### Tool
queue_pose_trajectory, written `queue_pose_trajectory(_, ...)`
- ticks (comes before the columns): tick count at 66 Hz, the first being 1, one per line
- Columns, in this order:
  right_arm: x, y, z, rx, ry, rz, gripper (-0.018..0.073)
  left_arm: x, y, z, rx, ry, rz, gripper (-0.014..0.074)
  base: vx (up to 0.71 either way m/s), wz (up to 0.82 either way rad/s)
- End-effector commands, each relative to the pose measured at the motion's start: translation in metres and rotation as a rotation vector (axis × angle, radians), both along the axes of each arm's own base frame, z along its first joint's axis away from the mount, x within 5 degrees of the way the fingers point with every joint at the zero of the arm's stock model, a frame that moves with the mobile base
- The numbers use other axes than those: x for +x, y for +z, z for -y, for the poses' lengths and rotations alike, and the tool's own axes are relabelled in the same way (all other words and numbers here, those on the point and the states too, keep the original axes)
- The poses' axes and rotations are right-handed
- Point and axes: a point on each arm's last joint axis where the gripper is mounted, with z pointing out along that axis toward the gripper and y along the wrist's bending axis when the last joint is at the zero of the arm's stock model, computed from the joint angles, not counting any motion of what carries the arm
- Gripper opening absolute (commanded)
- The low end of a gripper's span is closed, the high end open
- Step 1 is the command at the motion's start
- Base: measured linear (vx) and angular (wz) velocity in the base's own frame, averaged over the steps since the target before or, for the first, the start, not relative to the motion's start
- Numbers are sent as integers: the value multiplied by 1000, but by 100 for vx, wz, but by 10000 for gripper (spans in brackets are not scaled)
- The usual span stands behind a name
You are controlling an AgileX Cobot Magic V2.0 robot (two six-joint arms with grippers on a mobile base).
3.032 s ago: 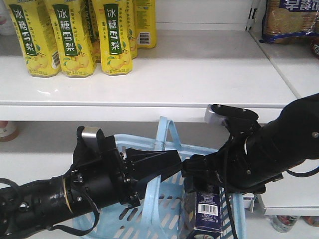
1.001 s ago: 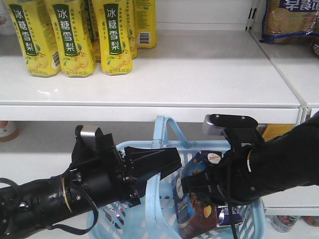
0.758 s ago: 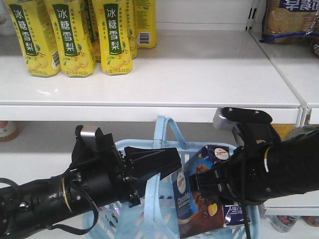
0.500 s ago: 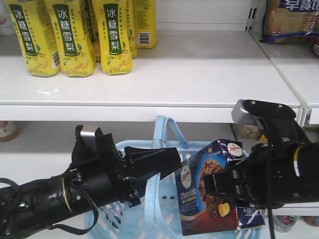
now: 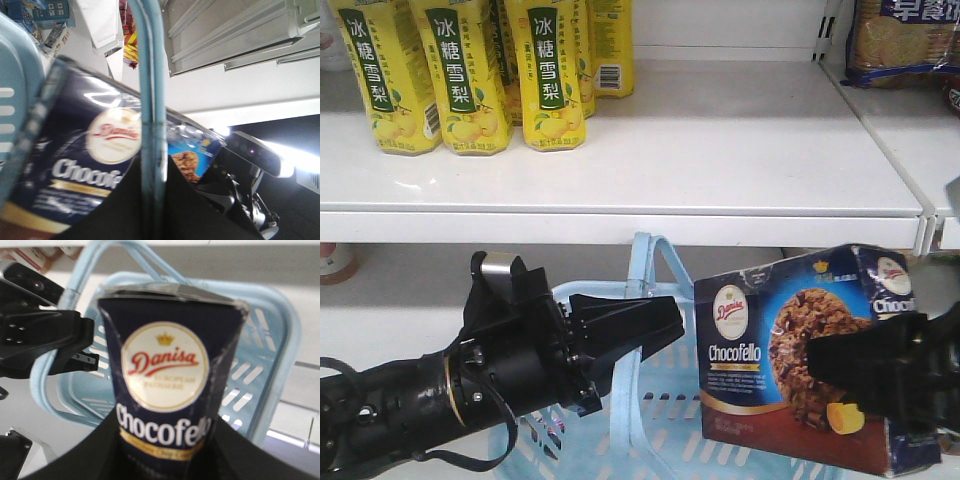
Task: Left arm holds basket, right arm returns cookies
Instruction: 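Lift the cookie box out of the basket with the right gripper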
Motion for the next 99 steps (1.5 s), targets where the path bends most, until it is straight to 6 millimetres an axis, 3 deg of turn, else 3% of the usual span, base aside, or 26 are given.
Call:
queue_pose_trajectory(1,-6,23,9,68,-21,157,-6,9,38,-13,-276,96,100,-3,0,0)
queue_pose_trajectory(28,-8,56,25,111,-79,569,-6,9,38,-13,-276,96,100,-3,0,0)
queue_pose_trajectory(45,8,67,26,-112,-80,853,-6,9,38,-13,-276,96,100,-3,0,0)
queue_pose_trajectory(55,27,60,18,-228,-67,864,-5,9,38,-13,-276,96,100,-3,0,0)
queue_pose_trajectory(72,60,51,-3,-202,-100,863,-4,9,38,-13,-276,96,100,-3,0,0)
queue_pose_trajectory(87,92,40,3,-155,-274,799,-4,9,38,-13,-276,96,100,-3,0,0)
queue_pose_trajectory(99,112,32,0,-167,-310,809,-4,9,38,-13,-276,96,100,-3,0,0)
